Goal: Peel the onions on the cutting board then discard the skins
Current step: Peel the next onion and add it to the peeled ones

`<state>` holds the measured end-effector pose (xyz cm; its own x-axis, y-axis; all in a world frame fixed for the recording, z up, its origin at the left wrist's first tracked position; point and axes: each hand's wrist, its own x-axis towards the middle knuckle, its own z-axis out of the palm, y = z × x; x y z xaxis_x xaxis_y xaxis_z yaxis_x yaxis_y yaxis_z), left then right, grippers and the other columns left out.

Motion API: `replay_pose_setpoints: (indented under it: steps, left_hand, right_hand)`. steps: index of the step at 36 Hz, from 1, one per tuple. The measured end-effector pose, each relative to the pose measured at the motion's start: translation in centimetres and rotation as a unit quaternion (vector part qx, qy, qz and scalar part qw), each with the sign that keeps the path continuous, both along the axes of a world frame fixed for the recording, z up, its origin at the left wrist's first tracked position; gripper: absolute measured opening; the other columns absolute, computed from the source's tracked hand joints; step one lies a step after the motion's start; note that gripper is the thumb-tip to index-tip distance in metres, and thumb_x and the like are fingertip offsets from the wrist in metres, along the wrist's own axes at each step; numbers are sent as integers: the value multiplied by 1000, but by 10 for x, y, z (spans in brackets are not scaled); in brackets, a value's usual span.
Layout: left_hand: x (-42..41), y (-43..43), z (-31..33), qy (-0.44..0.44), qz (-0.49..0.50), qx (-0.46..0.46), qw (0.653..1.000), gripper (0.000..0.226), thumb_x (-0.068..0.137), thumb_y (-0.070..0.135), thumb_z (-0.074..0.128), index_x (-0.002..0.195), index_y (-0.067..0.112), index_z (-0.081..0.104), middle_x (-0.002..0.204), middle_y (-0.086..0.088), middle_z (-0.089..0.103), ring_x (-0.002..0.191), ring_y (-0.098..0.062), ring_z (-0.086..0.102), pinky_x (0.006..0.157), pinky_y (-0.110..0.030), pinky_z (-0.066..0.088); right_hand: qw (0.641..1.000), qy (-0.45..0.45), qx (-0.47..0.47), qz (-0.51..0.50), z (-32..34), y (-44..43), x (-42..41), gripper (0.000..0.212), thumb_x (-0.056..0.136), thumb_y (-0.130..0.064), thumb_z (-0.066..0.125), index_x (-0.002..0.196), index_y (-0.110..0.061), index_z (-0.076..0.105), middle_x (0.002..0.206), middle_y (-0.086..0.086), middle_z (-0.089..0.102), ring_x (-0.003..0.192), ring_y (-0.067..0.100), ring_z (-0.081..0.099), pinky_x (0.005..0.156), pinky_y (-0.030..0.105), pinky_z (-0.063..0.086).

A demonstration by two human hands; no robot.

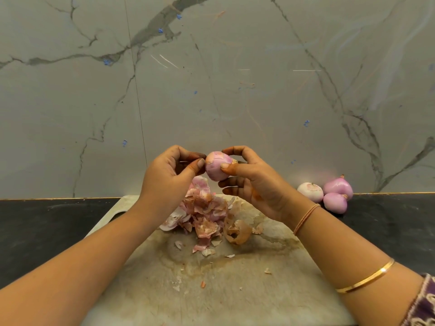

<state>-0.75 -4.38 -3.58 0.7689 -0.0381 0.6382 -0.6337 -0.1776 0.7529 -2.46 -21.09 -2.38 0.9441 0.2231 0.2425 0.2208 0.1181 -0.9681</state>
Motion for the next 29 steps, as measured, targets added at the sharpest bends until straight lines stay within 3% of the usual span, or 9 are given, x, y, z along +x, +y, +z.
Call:
replay_pose_setpoints:
  steps: [7,12,16,22,29]
  left_hand:
    - [2,5,3,33,32,-20,999,23,90,5,60,93,26,55,96,0,66,64,-10,68,53,-23,55]
    - [-5,1,5,95,-53,-24,994,13,90,11,60,98,19,66,95,-8,69,77,-17,71,62,-26,58]
    - [-5,1,4,82,-41,20,996,13,82,14,70,94,20,68,89,-4,71,76,-16,71,64,-26,59]
    - [-4,3,5,82,-48,26,995,15,82,9,70,90,21,69,84,-2,73,76,-18,71,69,-27,59]
    - [-3,5,5,57,-27,12,998,25,84,-1,64,80,22,70,70,6,73,66,-12,70,63,-19,56]
  right_hand:
    - [1000,-11,-18,16,0,0,-2,41,90,-2,61,124,-19,48,116,15,58,72,17,64,68,27,55]
    - [999,-22,-38,5,-2,0,-2,40,89,0,62,124,-18,53,117,10,58,83,20,62,75,30,55]
    - [997,-28,-70,-5,-2,-1,-2,36,89,-2,63,119,-21,57,118,7,59,96,23,61,85,35,55]
    - [997,-28,-66,-4,-2,-2,-1,37,89,-1,62,121,-19,58,111,5,60,91,19,60,84,33,54]
    - [998,-28,-59,6,-2,-2,0,38,89,0,62,122,-18,58,108,6,61,89,19,60,79,30,54]
